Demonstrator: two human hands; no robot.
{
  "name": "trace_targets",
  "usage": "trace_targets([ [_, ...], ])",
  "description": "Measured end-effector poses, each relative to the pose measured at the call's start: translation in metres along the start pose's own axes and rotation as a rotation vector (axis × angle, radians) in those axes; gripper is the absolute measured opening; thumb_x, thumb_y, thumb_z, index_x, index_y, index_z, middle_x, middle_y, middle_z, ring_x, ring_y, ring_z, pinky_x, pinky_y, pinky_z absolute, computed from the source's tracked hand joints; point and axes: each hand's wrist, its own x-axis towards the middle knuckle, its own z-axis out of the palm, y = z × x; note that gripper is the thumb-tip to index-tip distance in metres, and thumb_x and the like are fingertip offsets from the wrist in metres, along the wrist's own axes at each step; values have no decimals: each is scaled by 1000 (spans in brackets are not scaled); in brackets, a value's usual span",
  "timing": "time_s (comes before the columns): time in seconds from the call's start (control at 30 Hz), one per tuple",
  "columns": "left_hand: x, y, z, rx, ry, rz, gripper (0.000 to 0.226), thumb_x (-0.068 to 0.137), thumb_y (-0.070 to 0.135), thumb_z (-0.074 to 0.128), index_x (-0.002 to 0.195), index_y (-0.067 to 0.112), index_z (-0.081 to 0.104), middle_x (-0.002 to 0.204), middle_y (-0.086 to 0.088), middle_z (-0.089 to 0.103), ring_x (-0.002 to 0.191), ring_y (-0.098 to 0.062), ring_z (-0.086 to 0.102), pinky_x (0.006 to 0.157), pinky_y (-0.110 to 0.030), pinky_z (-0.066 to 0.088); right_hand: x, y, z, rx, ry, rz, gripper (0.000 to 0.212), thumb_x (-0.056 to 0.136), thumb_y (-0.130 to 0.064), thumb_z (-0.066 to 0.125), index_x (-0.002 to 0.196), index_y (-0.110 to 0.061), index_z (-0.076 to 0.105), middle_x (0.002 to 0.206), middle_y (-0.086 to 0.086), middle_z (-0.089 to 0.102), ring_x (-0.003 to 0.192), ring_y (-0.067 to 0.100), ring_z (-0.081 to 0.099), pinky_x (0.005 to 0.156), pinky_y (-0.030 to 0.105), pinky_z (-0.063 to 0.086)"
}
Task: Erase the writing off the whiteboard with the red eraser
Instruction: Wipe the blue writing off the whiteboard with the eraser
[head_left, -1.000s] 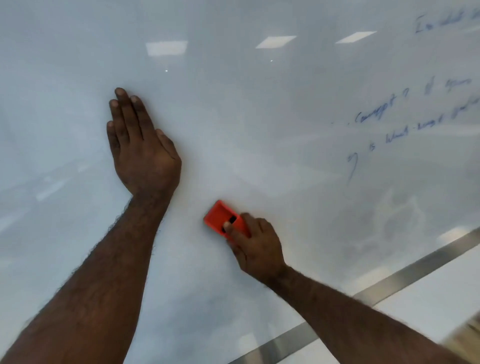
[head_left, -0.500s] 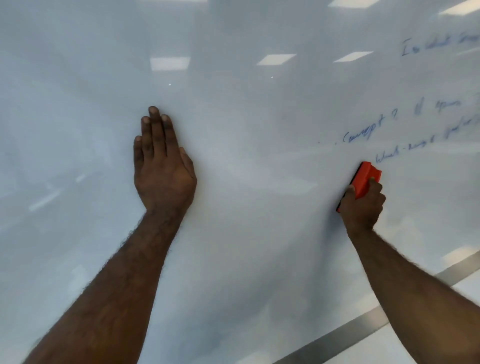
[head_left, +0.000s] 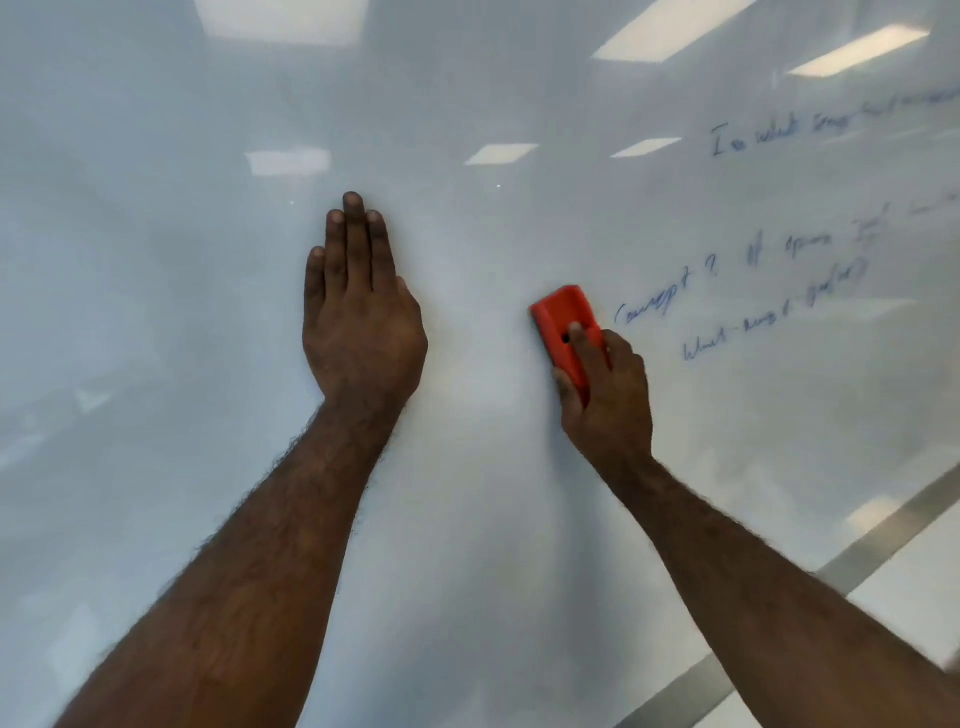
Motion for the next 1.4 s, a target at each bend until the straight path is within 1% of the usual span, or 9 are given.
trace_targets([
  [0.3,2,11,6,0,16,2,58,104,25,20,157,4,7,166,-11,3,154,-23,2,123,-34,-2,-13,83,-11,148,15,1230,54,96,-32,53,144,-18,32,134,24,42,116,46,50,97,48,44],
  [0.4,3,12,8,-3,28,11,58,104,25,20,157,4,8,166,-13,4,153,-24,3,123,-35,-1,25,45,-7,115,108,1076,57,96,-31,55,146,-18,34,131,24,45,116,43,50,96,44,42],
  [0.6,5,12,10,-13,55,8,60,104,26,24,157,4,10,166,-13,7,153,-25,5,124,-36,1,52,-59,5,216,108,240,57,91,-35,63,144,-20,45,119,11,52,105,26,54,86,31,47],
  [0.73,4,11,11,-9,53,5,60,104,27,25,157,5,8,166,-12,6,153,-24,5,123,-35,-2,53,-38,4,74,59,-170,56,91,-37,60,143,-22,47,119,13,55,99,28,55,83,34,49],
  [0.8,4,11,12,-3,82,14,59,104,26,24,157,4,10,165,-13,8,153,-25,6,123,-34,-2,55,8,1,55,99,-44,56,93,-34,61,145,-22,45,121,15,55,102,29,54,88,36,48],
  [0.93,4,13,12,-1,80,18,59,104,25,24,157,3,10,165,-13,7,153,-25,5,124,-36,-1,18,111,-8,107,116,640,59,93,-29,62,147,-17,42,118,23,60,107,38,58,93,42,48],
  [1.07,3,12,13,15,72,14,59,104,25,24,157,3,9,166,-13,6,153,-25,4,124,-35,-1,-23,147,-13,180,105,1161,61,93,-31,60,149,-17,39,143,15,50,129,35,48,107,38,37],
  [1.23,6,16,12,-6,60,-6,62,102,24,28,157,2,9,165,-14,5,153,-26,5,123,-37,-1,42,104,-10,201,214,1113,59,94,-33,57,148,-21,39,134,20,54,120,37,53,102,37,40],
  [1.4,10,25,14,1,63,-26,63,101,24,27,156,1,9,165,-15,5,153,-27,5,123,-37,-2,103,13,-3,221,190,452,61,90,-30,65,146,-19,44,109,19,57,100,34,58,89,34,46],
])
